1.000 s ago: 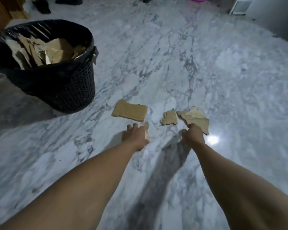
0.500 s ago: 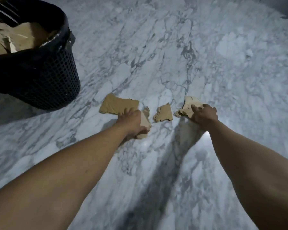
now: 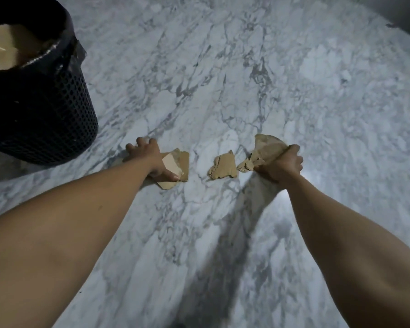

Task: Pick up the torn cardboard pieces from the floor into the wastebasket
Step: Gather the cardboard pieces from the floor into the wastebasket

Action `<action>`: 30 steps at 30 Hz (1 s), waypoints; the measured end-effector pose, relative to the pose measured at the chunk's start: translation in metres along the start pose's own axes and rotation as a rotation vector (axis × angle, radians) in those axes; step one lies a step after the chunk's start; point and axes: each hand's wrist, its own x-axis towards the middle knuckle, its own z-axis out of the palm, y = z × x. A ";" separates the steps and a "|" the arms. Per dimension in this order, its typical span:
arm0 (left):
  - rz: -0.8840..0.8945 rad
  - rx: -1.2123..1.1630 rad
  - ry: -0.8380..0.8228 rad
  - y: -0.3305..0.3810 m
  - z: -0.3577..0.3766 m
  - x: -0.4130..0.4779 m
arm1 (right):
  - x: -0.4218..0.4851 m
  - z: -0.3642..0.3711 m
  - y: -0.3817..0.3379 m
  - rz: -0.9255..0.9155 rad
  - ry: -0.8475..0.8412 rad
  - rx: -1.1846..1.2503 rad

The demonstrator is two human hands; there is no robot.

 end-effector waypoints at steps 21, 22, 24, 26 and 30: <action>-0.099 -0.001 -0.072 0.002 0.021 -0.009 | -0.034 0.037 -0.031 0.052 -0.122 -0.182; -0.095 -0.003 -0.072 0.003 0.021 -0.012 | -0.032 0.037 -0.030 0.061 -0.125 -0.166; -0.083 -0.016 -0.070 0.005 0.021 -0.016 | -0.031 0.031 -0.028 0.058 -0.149 -0.136; -0.077 -0.039 -0.060 0.005 0.024 -0.022 | -0.021 0.019 -0.024 0.063 -0.215 -0.118; -0.061 -0.035 -0.034 0.004 0.031 -0.027 | 0.001 -0.024 -0.010 0.254 -0.425 -0.068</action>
